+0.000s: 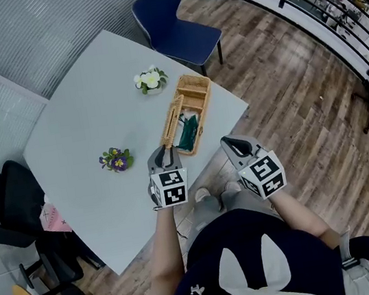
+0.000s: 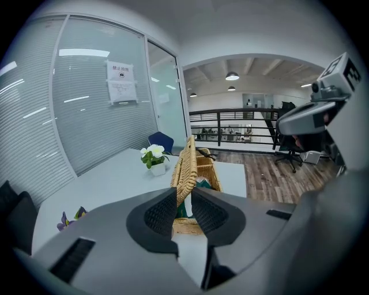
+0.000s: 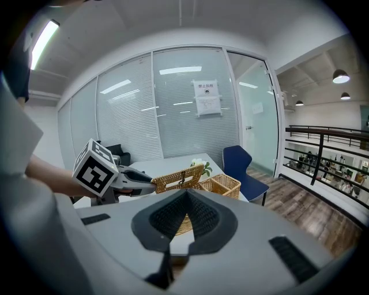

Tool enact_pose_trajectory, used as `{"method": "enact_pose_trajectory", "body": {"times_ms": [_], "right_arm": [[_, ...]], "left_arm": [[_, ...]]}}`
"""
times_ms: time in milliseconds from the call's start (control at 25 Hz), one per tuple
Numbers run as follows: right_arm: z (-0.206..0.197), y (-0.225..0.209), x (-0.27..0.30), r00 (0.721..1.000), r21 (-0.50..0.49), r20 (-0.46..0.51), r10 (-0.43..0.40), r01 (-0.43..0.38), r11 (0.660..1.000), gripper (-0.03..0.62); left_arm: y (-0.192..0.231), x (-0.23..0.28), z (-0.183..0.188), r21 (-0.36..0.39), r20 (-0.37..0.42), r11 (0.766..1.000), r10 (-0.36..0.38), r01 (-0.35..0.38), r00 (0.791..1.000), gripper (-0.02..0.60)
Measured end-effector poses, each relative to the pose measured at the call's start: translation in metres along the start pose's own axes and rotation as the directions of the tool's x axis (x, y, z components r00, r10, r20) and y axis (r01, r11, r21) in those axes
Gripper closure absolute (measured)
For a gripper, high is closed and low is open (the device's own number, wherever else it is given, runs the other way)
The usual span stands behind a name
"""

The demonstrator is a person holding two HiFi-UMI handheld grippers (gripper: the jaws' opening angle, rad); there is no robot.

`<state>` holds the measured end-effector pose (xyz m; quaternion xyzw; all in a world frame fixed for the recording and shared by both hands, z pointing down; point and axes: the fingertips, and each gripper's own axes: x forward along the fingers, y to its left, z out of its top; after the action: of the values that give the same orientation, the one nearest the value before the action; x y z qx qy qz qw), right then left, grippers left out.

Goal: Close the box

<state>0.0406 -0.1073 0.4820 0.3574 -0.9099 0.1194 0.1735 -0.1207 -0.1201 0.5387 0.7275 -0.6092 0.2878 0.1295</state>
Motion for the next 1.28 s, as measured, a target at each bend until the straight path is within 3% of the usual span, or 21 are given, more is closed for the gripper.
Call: {"method": "enact_pose_trajectory", "body": {"times_ms": [1280], "right_arm": [[-0.007,-0.001,0.002,1.000,0.011,-0.017,-0.003,0.003,1.000,0.588]], "left_arm": [[-0.023,0.008,-0.014,0.132,-0.062,0.991,-0.010,0.018,0.998,0.479]]}}
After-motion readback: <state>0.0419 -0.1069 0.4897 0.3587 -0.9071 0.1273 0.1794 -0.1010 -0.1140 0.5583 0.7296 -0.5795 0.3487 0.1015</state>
